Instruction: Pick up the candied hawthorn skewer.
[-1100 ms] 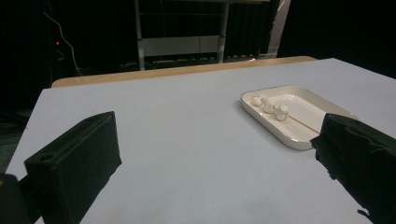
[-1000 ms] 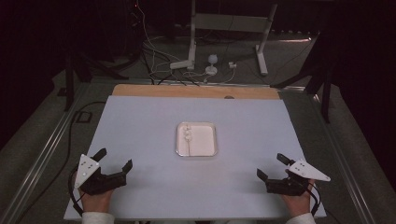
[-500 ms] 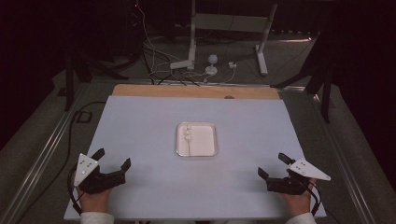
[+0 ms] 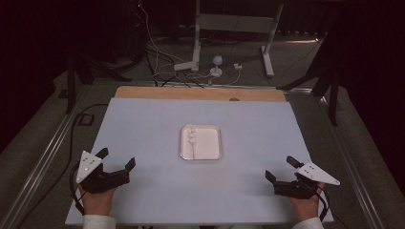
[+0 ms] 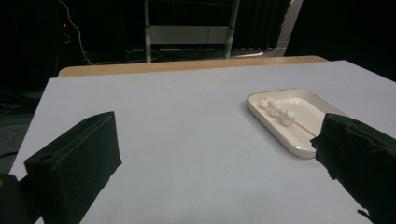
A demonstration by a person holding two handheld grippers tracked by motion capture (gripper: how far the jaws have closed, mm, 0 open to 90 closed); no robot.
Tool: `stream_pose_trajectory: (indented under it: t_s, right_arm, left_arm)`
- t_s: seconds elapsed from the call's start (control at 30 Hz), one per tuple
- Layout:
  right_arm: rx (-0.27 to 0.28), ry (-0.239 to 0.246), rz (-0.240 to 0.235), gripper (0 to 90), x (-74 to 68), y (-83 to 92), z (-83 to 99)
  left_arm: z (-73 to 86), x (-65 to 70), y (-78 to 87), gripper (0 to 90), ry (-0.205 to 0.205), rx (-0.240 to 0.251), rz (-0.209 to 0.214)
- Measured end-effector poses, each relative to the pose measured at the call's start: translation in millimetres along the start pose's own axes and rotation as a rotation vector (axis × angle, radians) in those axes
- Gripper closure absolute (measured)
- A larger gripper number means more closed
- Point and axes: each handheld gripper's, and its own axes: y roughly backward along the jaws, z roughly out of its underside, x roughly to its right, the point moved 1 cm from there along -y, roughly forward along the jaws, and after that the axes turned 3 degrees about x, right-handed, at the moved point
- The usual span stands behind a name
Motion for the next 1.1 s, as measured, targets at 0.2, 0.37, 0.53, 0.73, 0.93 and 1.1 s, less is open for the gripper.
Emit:
stream_pose_trajectory:
  t_s: [0.2,0.37,0.53,0.73,0.93,1.1]
  right_arm:
    - [0.002,-0.004,0.013,0.0,1.6,1.0,-0.1]
    - [0.005,-0.005,0.018,0.0,2.2,1.9,-0.3]
    - [0.006,-0.012,0.024,0.0,3.3,2.5,-0.3]
    - [0.004,-0.013,0.023,0.0,3.8,2.5,-0.2]
    - [0.001,-0.012,0.025,0.0,4.2,2.3,-0.1]
    - [0.001,-0.012,0.026,0.0,4.4,2.2,0.0]
  left_arm:
    - [-10.0,5.4,-4.4,0.6,-0.007,0.006,0.009]
    - [-15.5,11.1,-11.9,0.6,-0.001,0.002,0.031]
    - [-20.5,20.0,-21.0,0.5,-0.007,-0.012,0.050]
    - [-26.6,32.0,-33.0,0.6,-0.012,-0.018,0.078]
    - [-29.9,43.4,-45.8,0.6,-0.020,-0.026,0.104]
    - [-28.2,49.3,-57.9,0.6,-0.029,-0.043,0.120]
